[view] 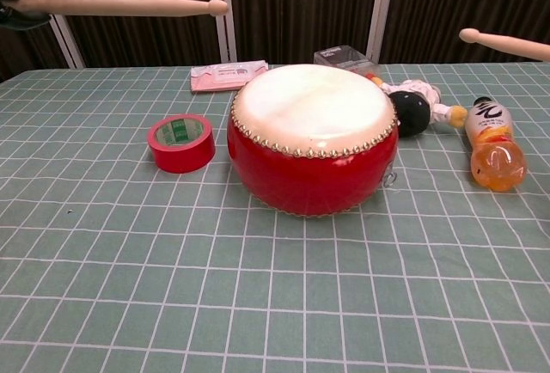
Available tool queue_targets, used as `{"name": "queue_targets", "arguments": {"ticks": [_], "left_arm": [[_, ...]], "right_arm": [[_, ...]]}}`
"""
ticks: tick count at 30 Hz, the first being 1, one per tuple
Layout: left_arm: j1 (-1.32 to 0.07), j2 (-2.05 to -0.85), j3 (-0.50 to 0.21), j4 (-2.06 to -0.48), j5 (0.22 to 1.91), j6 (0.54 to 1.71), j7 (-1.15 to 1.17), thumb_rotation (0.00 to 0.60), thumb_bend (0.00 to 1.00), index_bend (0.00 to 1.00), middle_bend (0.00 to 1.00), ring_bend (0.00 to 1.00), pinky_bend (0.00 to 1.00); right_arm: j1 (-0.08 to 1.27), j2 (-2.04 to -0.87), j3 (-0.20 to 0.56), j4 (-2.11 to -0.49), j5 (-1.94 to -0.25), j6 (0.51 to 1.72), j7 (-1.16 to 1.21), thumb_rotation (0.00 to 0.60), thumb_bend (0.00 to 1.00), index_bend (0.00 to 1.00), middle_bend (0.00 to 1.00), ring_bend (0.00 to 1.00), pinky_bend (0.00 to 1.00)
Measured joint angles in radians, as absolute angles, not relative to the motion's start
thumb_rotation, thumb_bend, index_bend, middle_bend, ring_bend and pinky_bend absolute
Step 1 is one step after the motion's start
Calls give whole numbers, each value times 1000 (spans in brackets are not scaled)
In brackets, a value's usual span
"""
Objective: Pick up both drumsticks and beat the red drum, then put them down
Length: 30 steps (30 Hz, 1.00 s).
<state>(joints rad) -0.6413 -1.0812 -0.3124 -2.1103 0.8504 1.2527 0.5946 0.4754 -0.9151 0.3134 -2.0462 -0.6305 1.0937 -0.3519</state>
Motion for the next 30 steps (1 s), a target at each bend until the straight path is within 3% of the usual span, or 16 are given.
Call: {"name": "queue_targets", "arguments": {"ticks": [18, 30], "left_arm": [[-870, -1174, -391, -1865, 623, 1094, 622, 600, 561, 768, 1000, 1000, 1000], [-894, -1155, -386, -1823, 640, 1025, 538, 600, 561, 768, 1000, 1000, 1000]], "right_arm": [[670, -978, 318, -1988, -457, 1065, -473, 600, 595, 1000, 1000, 1000, 1000], [746, -949, 410, -2039, -384, 1020, -388, 600, 594, 1000, 1000, 1000, 1000]]}}
